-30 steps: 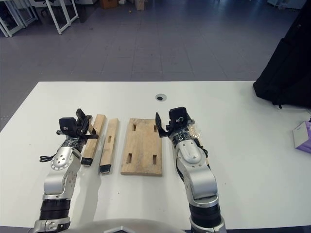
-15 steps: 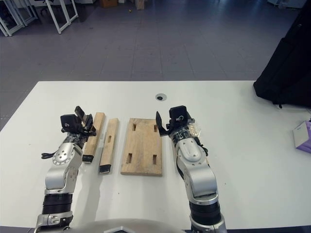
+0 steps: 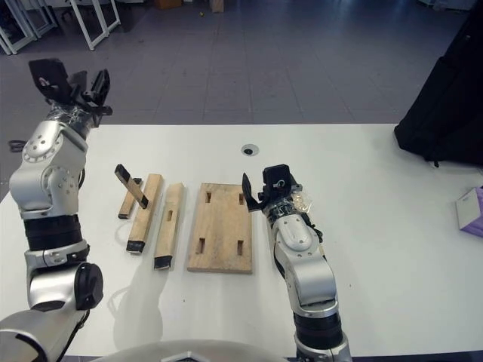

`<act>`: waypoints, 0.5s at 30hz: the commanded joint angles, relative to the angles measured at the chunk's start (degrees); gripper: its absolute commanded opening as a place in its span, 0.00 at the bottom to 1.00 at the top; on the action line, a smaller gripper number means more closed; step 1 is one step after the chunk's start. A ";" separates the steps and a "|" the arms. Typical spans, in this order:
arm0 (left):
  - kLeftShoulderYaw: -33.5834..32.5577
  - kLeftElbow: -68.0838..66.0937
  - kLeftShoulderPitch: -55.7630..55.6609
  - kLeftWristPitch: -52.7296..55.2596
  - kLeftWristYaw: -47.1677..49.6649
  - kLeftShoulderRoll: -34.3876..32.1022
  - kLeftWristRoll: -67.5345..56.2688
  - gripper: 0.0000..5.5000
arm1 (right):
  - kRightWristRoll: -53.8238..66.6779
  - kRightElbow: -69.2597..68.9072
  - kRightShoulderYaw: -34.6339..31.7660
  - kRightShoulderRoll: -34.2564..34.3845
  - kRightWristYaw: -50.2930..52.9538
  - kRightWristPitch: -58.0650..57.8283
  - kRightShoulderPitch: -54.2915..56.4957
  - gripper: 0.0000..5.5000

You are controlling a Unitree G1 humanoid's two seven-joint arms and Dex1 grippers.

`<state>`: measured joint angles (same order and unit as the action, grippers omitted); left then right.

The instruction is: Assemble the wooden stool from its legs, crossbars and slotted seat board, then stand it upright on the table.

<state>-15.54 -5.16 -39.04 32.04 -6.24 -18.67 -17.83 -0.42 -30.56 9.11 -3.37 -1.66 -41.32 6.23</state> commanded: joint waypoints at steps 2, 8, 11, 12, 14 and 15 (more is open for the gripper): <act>4.88 -5.46 8.39 5.36 -0.92 1.78 2.32 0.42 | -0.50 0.94 -0.43 0.34 0.38 0.52 1.48 0.76; 5.20 -9.32 8.22 3.19 -2.34 1.94 2.76 0.42 | -0.40 2.07 -1.03 0.50 0.48 1.16 2.41 0.76; 3.26 -5.64 4.52 3.03 -2.20 1.39 1.06 0.42 | -0.38 2.03 -1.07 0.40 0.27 1.29 2.48 0.76; 2.33 -3.20 3.63 3.61 -1.89 1.19 0.18 0.42 | -0.37 1.97 -1.03 0.35 0.20 1.32 2.43 0.76; 0.15 5.55 3.19 7.50 -1.21 0.79 -3.36 0.47 | -0.38 1.69 -1.01 0.23 0.12 1.24 2.19 0.76; -0.30 10.71 4.23 9.34 -0.08 0.52 -3.72 0.51 | -0.39 1.40 -1.07 0.16 0.10 1.12 1.95 0.76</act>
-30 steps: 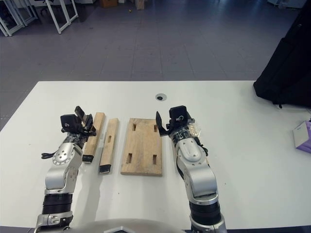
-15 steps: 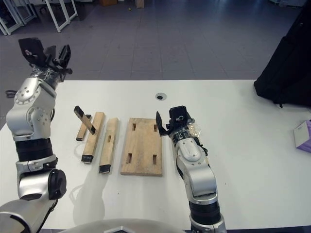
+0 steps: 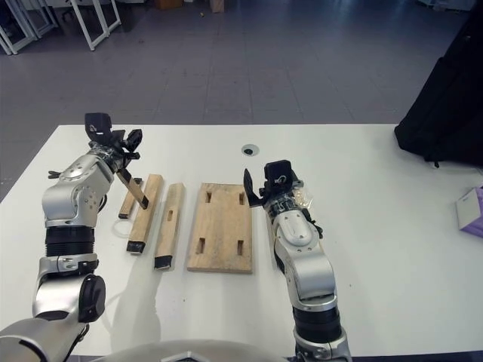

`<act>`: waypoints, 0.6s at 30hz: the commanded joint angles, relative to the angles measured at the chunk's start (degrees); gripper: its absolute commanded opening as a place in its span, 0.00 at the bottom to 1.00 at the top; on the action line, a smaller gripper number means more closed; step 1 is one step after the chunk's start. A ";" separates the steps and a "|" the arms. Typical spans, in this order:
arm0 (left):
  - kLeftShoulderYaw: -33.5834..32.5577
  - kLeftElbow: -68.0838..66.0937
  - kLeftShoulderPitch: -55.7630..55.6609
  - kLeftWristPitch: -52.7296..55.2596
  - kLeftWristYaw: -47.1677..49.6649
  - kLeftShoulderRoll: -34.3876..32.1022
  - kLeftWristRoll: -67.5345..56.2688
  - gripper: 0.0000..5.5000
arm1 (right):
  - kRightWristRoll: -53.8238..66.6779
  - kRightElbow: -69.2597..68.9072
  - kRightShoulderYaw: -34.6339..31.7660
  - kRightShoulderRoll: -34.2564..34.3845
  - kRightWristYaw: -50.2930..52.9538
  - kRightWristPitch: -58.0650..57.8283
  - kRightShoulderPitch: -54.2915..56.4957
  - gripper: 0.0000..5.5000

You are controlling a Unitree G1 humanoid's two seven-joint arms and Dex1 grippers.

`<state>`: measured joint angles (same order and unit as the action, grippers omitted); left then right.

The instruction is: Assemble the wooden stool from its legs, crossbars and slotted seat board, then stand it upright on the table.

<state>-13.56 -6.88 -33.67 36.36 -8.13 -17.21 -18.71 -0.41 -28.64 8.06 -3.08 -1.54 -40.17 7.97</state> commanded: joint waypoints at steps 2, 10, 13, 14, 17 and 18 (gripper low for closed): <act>-2.08 24.05 3.76 8.37 4.96 -0.80 -1.74 0.57 | -0.44 -1.33 -0.13 -0.23 0.04 -0.41 -0.41 0.76; 8.80 50.15 51.28 12.47 10.15 5.59 3.60 0.68 | -0.59 -3.83 0.08 -0.23 0.73 -1.65 -3.16 0.76; 11.38 47.60 56.33 13.41 10.58 5.39 5.11 0.68 | -0.25 -3.83 0.05 -0.74 0.18 -1.86 -3.01 0.76; 11.71 46.85 56.93 13.83 10.72 5.44 5.50 0.68 | -0.15 -3.79 0.08 -0.86 -0.04 -2.01 -2.79 0.76; 12.29 43.53 56.47 14.66 10.37 5.00 6.80 0.68 | 0.00 -3.72 -0.02 -1.27 -0.78 -2.45 -2.19 0.76; 12.27 41.58 55.59 14.65 10.25 5.03 7.16 0.68 | -0.02 -3.84 -0.08 -1.37 -0.89 -2.60 -2.18 0.76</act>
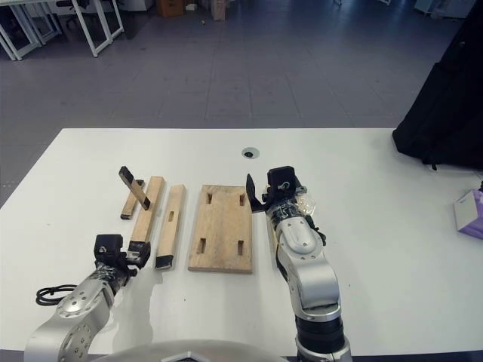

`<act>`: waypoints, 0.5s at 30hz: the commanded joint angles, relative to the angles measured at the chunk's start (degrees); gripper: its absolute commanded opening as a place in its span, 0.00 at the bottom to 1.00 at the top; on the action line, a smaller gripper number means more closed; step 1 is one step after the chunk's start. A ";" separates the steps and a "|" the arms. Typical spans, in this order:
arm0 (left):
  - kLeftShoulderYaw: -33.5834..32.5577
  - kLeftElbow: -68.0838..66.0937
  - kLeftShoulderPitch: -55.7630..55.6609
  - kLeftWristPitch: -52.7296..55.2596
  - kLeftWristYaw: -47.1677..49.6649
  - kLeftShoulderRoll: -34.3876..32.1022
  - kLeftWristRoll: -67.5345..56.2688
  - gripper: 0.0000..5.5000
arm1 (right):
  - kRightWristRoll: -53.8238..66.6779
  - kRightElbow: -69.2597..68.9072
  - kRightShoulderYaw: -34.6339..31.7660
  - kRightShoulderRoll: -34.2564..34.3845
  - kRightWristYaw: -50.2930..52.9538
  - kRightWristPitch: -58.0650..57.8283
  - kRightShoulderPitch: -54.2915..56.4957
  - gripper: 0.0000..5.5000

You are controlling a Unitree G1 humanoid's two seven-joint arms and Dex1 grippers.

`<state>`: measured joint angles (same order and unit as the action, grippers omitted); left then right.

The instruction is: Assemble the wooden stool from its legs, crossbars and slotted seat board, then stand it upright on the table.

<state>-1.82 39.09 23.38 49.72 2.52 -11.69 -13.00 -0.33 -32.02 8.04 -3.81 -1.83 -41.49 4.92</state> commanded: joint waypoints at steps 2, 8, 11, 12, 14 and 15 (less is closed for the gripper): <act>0.59 -9.32 -3.54 0.33 -0.90 -0.01 1.86 0.68 | -0.04 -0.42 -0.10 -0.78 -0.82 -1.49 1.14 0.76; 0.24 -18.49 -9.91 -4.26 -1.52 1.56 2.38 0.52 | 0.00 -0.15 -0.27 -1.10 -1.45 -1.92 2.14 0.76; 0.48 -20.00 -9.34 -5.76 -1.97 2.02 2.81 0.43 | 0.15 -0.24 -0.49 -1.21 -1.63 -2.34 2.47 0.76; 0.32 -20.41 -8.76 -6.10 -1.88 2.48 2.74 0.39 | 0.26 -0.23 -0.57 -1.14 -1.64 -2.51 2.60 0.76; 0.09 -21.01 -7.92 -6.82 -1.75 3.21 2.63 0.37 | 0.48 -0.39 -0.81 -0.97 -1.63 -2.97 2.80 0.76; -0.03 -21.32 -7.66 -7.16 -1.72 3.55 2.69 0.37 | 0.62 -0.43 -0.99 -0.93 -1.66 -3.25 2.96 0.76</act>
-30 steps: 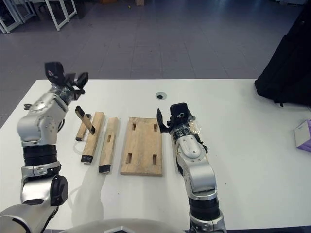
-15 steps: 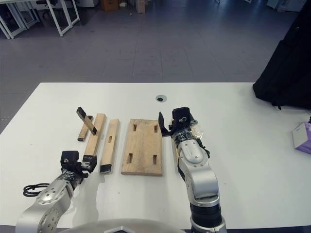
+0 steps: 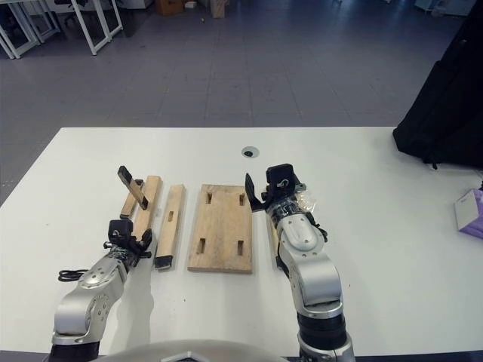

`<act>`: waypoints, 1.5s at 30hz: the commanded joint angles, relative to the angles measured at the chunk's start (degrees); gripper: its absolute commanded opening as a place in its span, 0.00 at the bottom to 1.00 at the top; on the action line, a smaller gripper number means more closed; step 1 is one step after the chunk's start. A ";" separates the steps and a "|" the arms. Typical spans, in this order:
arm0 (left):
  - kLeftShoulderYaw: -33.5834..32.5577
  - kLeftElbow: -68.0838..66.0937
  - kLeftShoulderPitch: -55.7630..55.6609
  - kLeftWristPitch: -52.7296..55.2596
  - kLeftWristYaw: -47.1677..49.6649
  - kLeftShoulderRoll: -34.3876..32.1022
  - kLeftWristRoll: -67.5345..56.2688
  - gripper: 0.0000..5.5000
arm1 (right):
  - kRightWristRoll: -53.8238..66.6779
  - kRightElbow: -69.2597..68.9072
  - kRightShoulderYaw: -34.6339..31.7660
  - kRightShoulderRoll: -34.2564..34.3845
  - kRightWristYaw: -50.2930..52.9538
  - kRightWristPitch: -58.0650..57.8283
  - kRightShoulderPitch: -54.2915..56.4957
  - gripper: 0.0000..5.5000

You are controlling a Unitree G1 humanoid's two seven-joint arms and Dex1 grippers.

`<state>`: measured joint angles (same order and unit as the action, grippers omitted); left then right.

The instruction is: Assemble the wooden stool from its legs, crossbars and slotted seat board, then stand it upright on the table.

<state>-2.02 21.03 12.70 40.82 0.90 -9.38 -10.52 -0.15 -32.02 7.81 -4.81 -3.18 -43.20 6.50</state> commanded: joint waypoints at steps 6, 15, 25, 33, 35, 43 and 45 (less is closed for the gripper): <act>-2.88 1.24 -1.12 -4.78 -1.51 2.71 -1.74 0.37 | 1.97 0.90 -3.60 -0.81 -1.75 -3.84 4.01 0.76; -14.75 1.67 -24.81 0.91 -16.63 1.05 -32.20 0.37 | 26.63 9.00 -23.21 3.61 -11.68 -20.72 18.53 0.76; -15.41 -5.42 -31.83 14.21 -30.04 -2.51 -63.53 0.37 | 59.09 20.27 -41.61 8.07 -12.65 -45.71 35.13 0.76; -10.44 -8.09 -28.07 14.33 -33.13 -3.28 -63.36 0.37 | 70.08 23.14 -44.56 9.28 -8.08 -47.92 38.97 0.76; -10.53 -9.31 -28.16 13.77 -33.48 -3.57 -63.49 0.37 | 72.72 23.38 -43.72 8.49 -7.39 -47.68 38.81 0.76; -9.75 -8.85 -27.52 14.87 -33.92 -3.59 -67.26 0.37 | 78.23 24.46 -38.16 5.37 -4.08 -43.61 36.60 0.76; -9.23 -7.63 -26.84 15.95 -34.18 -3.60 -69.68 0.37 | 78.01 24.86 -36.34 4.67 -3.70 -42.35 35.64 0.76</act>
<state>-12.00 11.78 -14.99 55.43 -33.34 -12.61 -78.02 76.79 -7.42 -30.49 0.77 -7.53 -86.51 42.90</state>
